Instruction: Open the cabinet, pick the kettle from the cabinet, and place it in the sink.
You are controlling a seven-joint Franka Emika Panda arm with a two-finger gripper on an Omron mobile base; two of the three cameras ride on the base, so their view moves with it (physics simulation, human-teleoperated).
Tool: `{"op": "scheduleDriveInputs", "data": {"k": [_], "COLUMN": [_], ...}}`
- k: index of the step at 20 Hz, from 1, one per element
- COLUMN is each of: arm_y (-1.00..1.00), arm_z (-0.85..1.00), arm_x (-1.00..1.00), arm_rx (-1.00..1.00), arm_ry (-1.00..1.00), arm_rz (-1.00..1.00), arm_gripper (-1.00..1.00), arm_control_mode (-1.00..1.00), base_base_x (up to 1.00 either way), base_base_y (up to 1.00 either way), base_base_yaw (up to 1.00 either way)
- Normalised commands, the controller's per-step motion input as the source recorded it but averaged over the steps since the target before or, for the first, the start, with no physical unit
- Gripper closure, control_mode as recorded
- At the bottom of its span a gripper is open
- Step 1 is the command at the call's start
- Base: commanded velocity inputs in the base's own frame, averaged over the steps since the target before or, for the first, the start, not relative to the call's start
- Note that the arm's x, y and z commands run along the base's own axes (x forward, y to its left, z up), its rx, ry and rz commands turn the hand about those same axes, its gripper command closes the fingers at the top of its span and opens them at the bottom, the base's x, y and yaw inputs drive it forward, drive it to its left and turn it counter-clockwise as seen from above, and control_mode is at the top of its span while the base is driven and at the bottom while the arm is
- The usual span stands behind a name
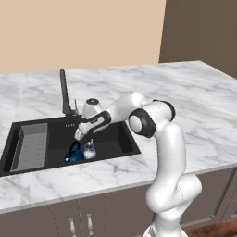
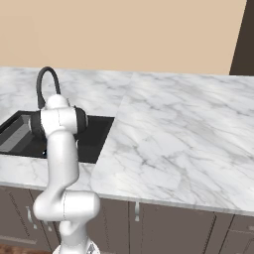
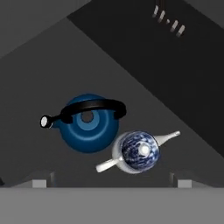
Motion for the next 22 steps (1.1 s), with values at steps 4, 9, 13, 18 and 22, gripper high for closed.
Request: {"op": "scheduleDriveInputs", "data": {"k": [4, 9, 13, 18, 22], "arm_y": [-0.14, -0.13, -0.17, -0.17, -0.17], "arm_z": [0.37, 0.36, 0.34, 0.33, 0.33], "arm_x": [-0.36, -0.39, -0.42, -0.42, -0.43], "arm_rx": [0.0, 0.0, 0.02, 0.08, 0.15], "arm_ry": [-0.1, -0.14, -0.07, -0.01, 0.0], "arm_rz": [-0.14, -0.14, -0.15, -0.14, -0.13], "arm_gripper": [-1.0, -1.0, -1.0, -1.0, -1.0], "arm_control_mode": [-1.0, -1.0, -1.0, -1.0, -1.0], "base_base_x": [0.0, 0.0, 0.0, 0.0, 0.0], "base_base_y": [0.0, 0.0, 0.0, 0.0, 0.0], "base_base_yaw": [0.0, 0.0, 0.0, 0.0, 0.0]}}
